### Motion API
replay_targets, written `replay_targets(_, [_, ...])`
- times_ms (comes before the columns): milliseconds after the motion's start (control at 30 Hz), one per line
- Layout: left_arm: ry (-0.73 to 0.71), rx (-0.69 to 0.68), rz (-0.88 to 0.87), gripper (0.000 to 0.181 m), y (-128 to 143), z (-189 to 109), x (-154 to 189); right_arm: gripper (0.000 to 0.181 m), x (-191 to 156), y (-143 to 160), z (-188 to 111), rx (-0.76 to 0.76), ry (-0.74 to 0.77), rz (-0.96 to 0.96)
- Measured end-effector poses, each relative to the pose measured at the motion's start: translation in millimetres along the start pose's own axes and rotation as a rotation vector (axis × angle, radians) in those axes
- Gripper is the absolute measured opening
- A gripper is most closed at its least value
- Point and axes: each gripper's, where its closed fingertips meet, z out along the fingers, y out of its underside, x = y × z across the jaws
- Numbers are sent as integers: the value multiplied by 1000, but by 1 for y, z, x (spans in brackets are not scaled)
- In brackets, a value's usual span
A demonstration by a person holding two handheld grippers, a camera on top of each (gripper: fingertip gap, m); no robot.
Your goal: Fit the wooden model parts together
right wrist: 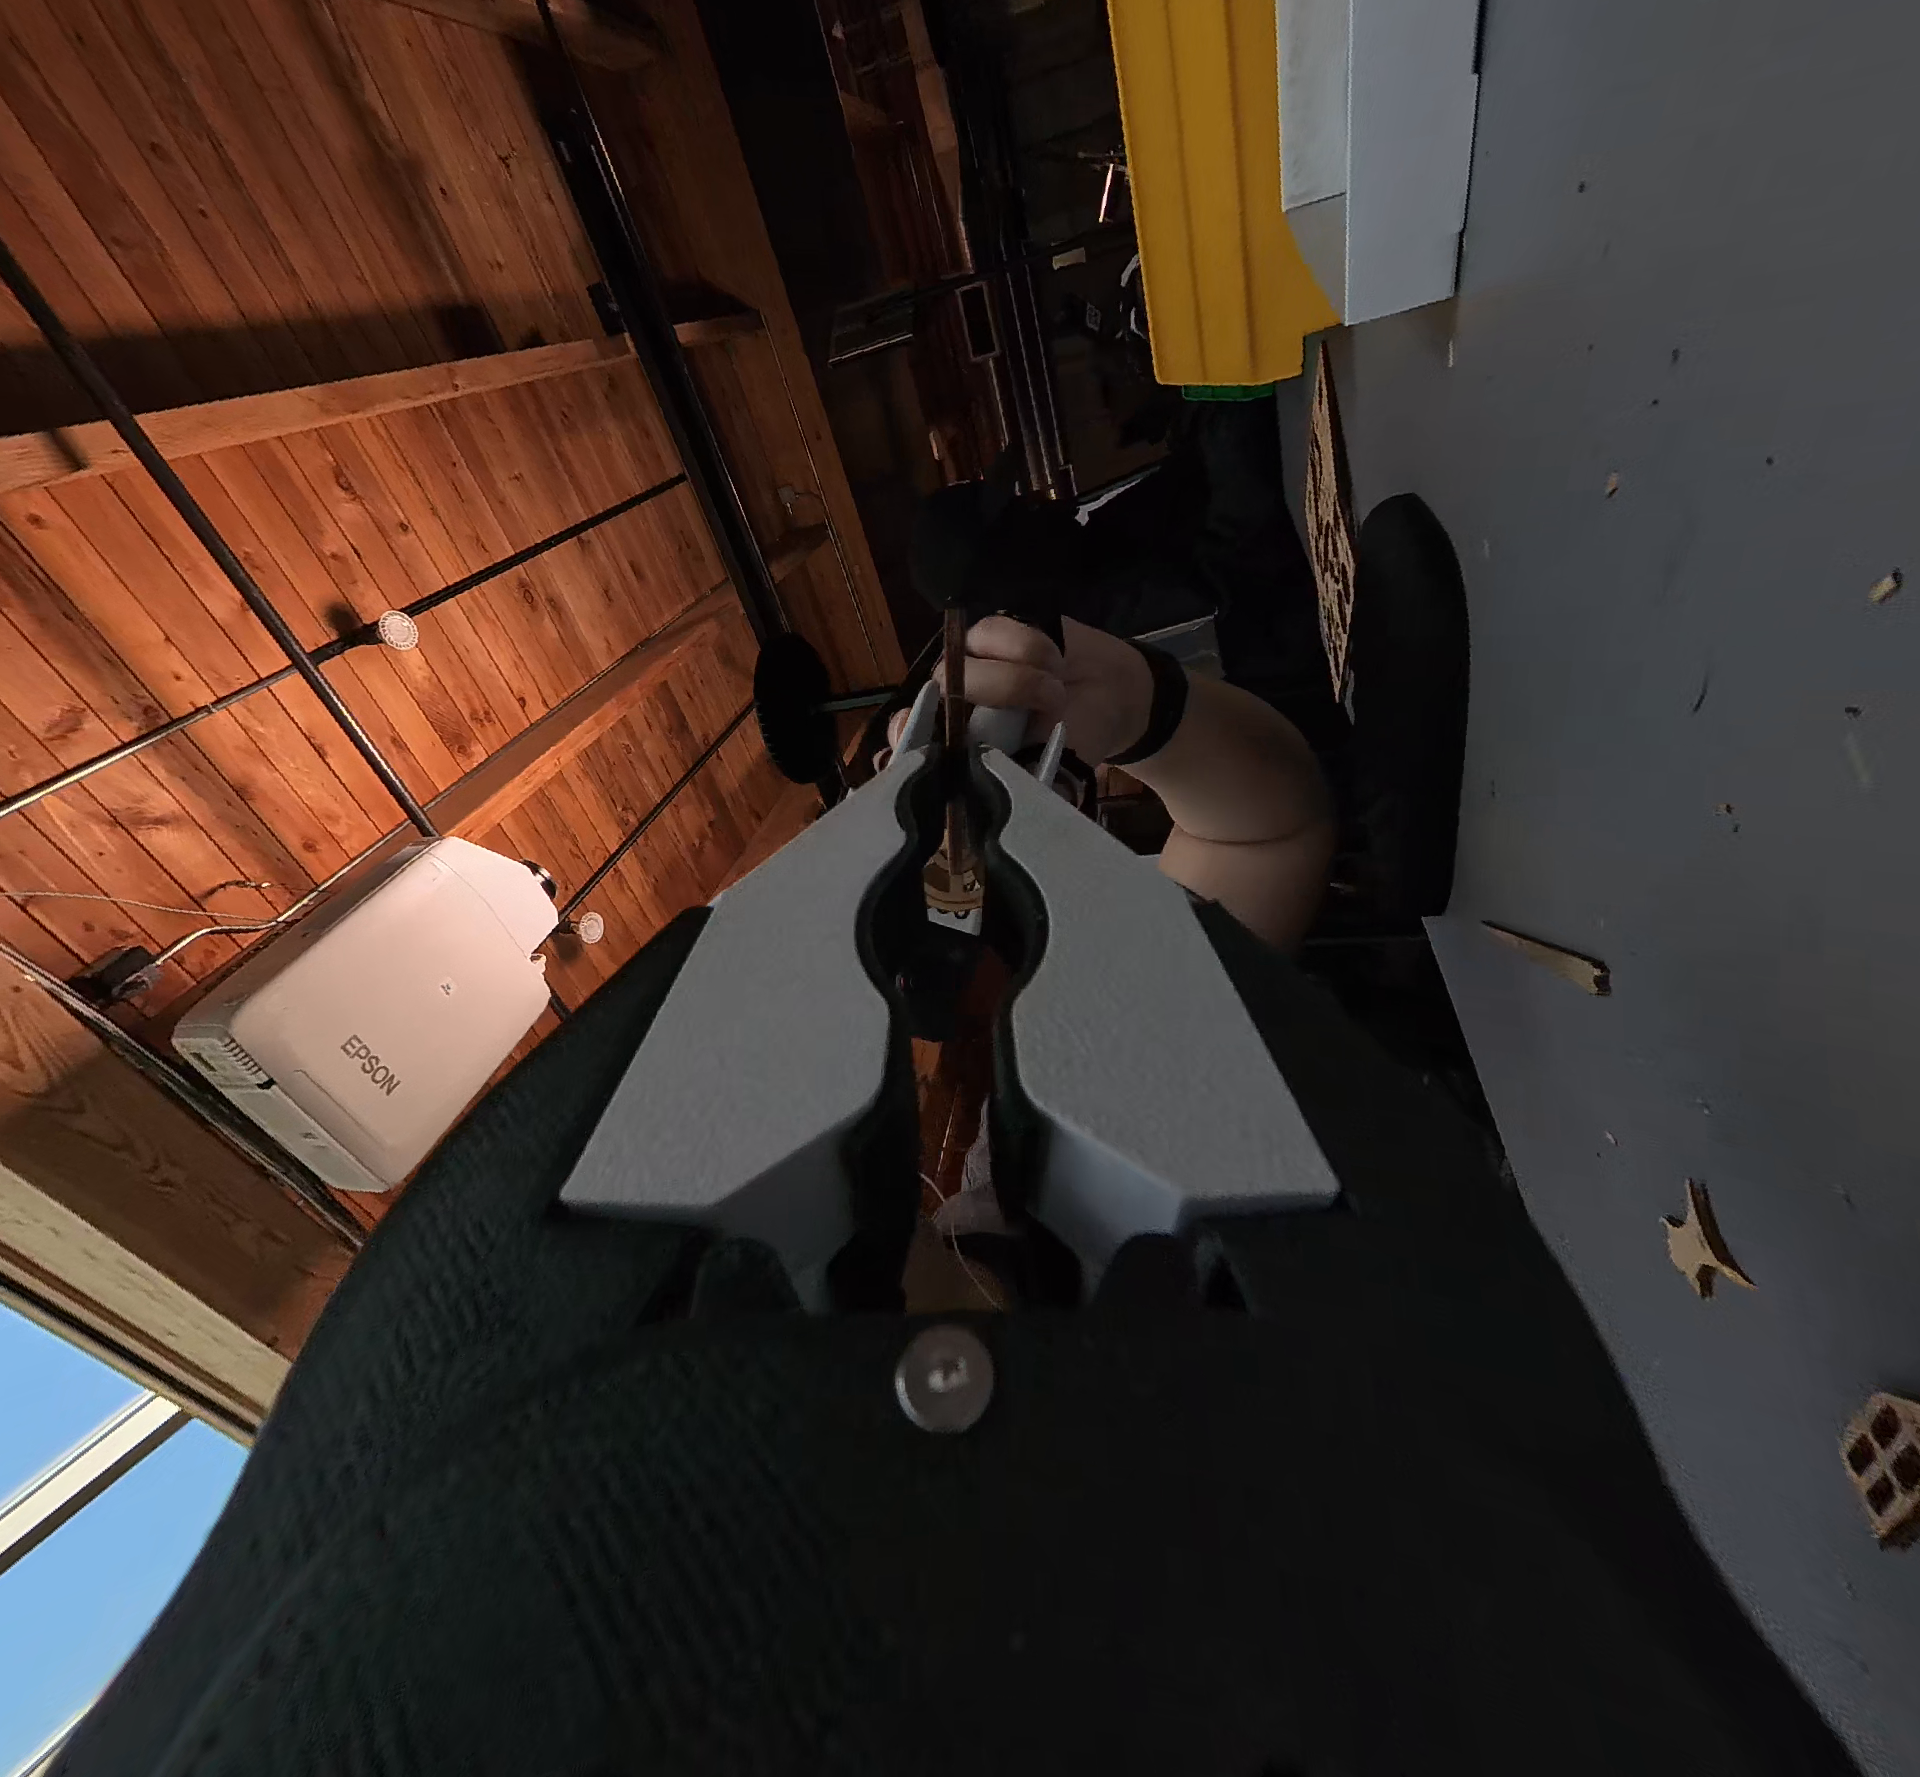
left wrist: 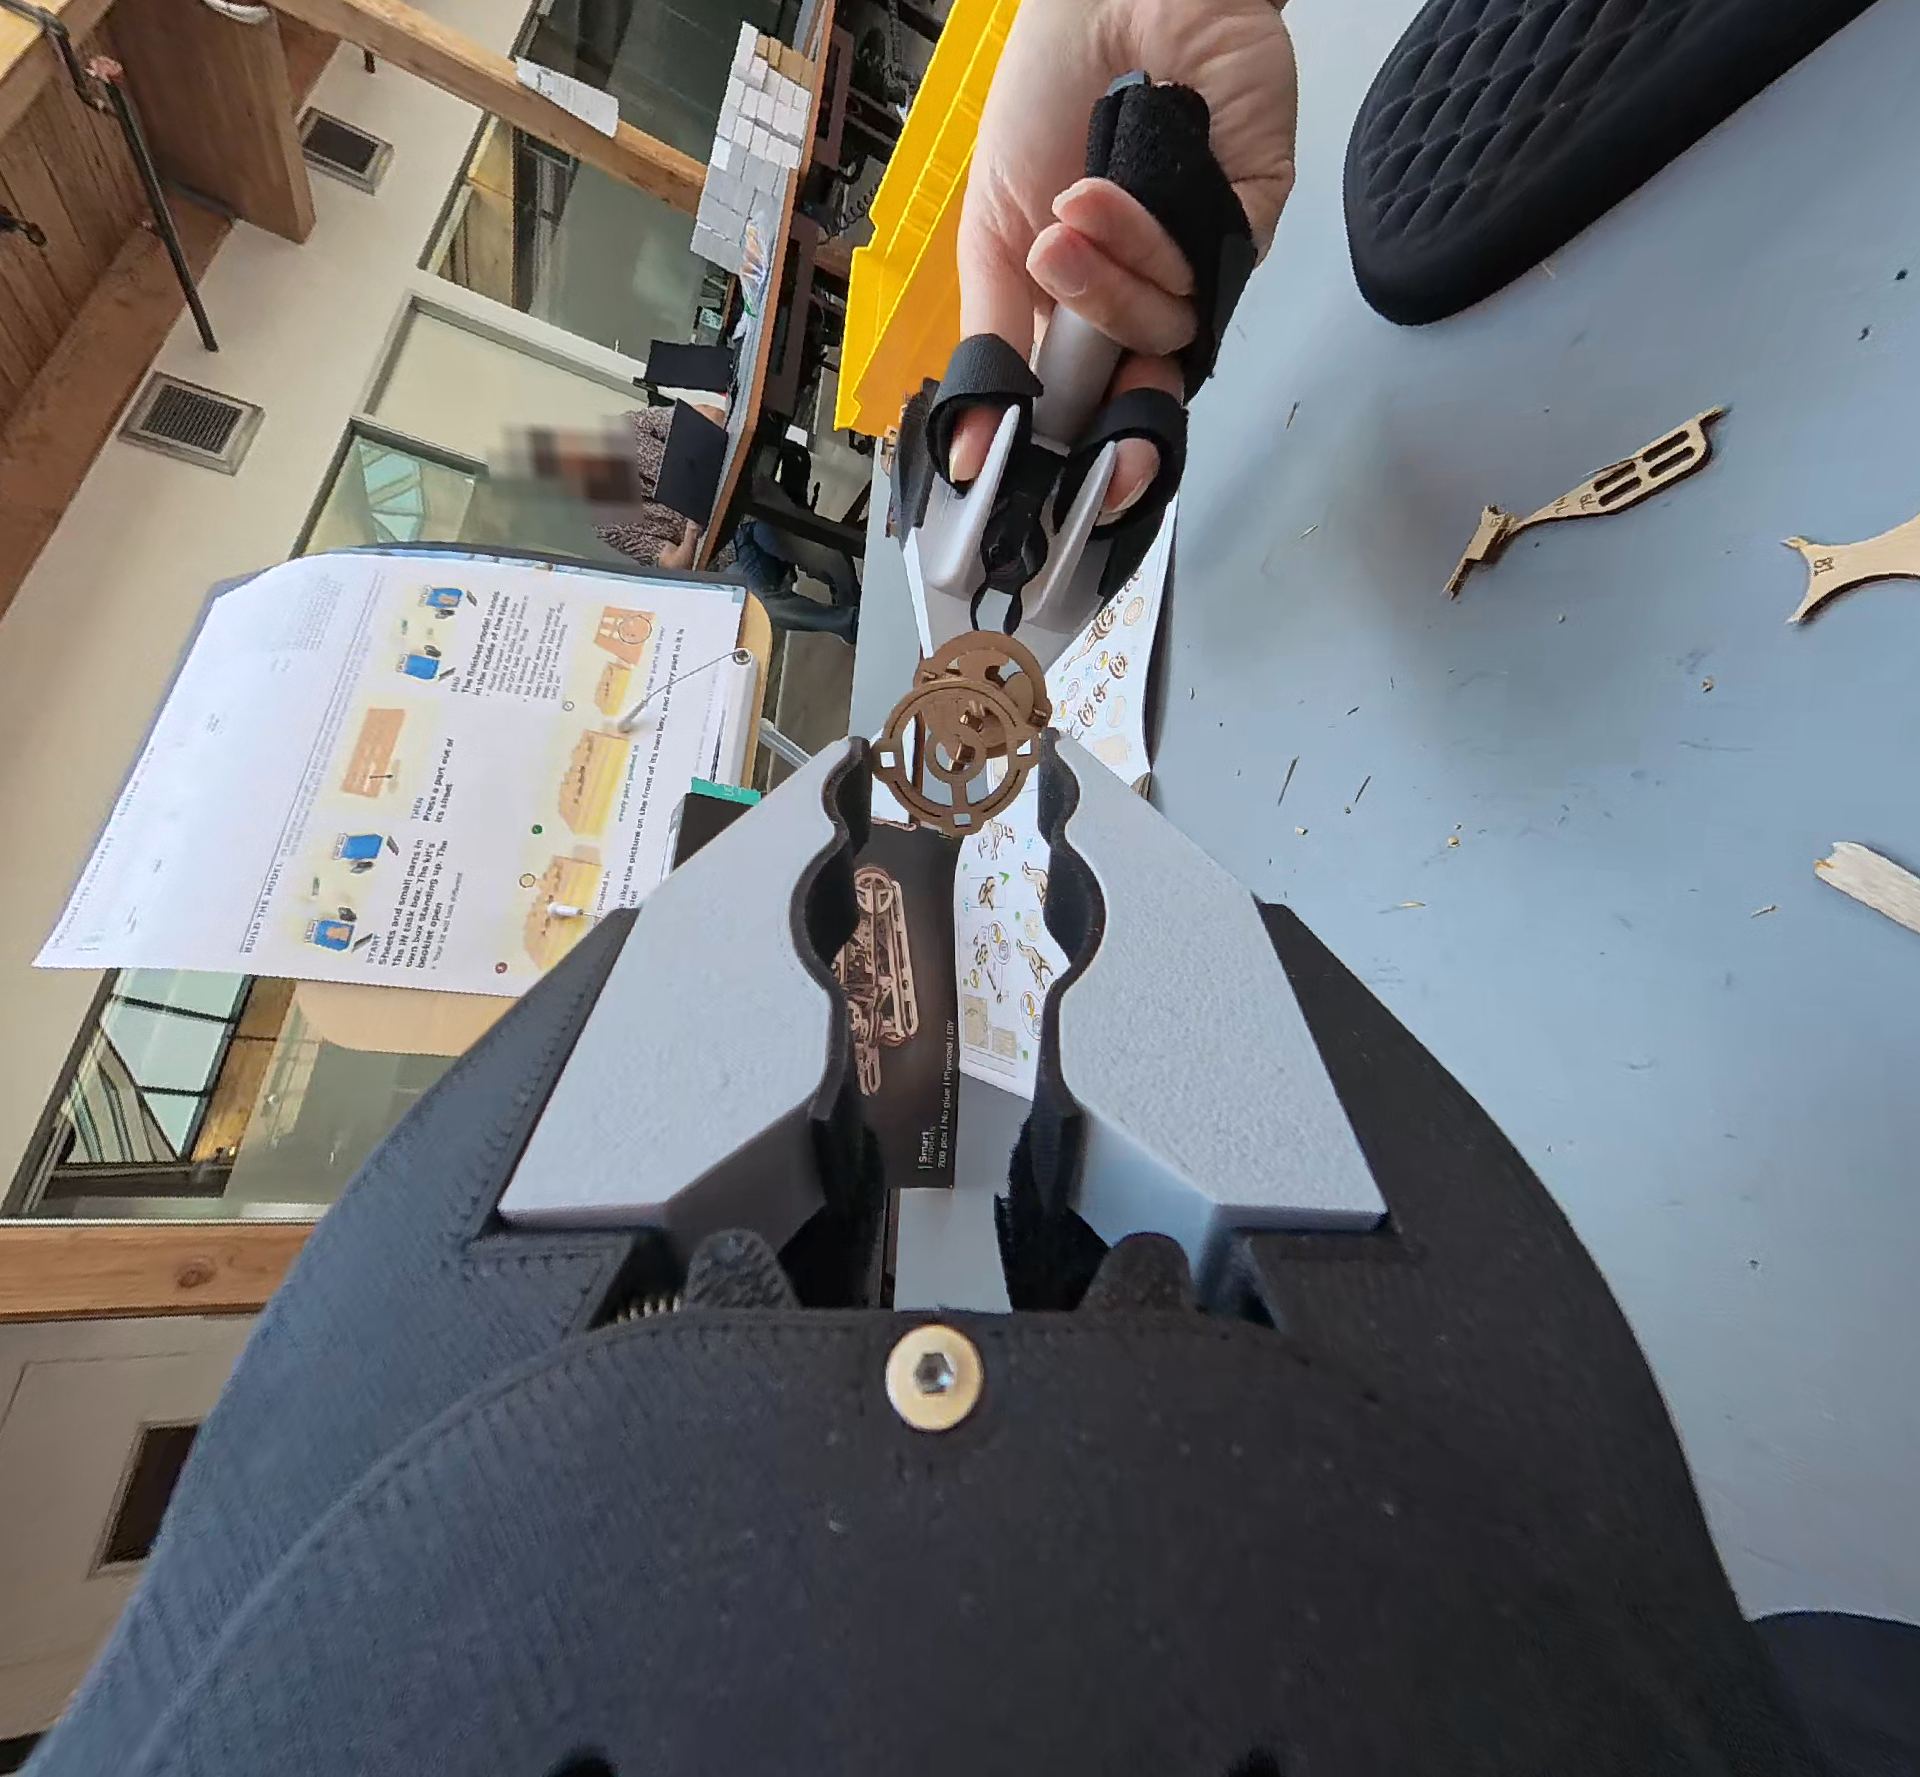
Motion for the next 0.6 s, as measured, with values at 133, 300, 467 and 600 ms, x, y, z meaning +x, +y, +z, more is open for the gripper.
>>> replay_targets(133, [12, 33, 21, 30, -6, -8, 1, 0, 2, 2, 3, 22, -34, 37])
replay_targets(300, [30, 26, 96, 31, -5, -10, 8, 0, 7, 8, 11, 12, -46, 73])
replay_targets(467, [35, 29, 121, 31, -7, -8, 10, 0, 8, 13, 16, -8, -38, 76])
replay_targets(600, [36, 46, 121, 30, -10, -6, 11, 0, 7, 15, 16, -19, -42, 79])
